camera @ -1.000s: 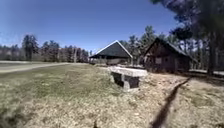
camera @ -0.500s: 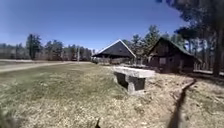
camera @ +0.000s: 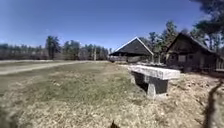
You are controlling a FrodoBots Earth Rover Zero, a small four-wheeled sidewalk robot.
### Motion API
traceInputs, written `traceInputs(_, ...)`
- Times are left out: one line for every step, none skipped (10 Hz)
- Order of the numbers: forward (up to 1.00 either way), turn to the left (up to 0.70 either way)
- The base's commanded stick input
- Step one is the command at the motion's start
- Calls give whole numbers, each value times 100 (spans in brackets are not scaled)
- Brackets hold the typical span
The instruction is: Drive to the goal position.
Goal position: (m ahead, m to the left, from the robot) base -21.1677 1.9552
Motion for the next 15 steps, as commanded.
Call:
traceInputs(42,42)
traceInputs(42,42)
traceInputs(42,42)
traceInputs(42,42)
traceInputs(42,42)
traceInputs(42,42)
traceInputs(42,42)
traceInputs(42,42)
traceInputs(42,42)
traceInputs(46,46)
traceInputs(55,55)
traceInputs(59,44)
traceInputs(65,33)
traceInputs(65,33)
traceInputs(66,33)
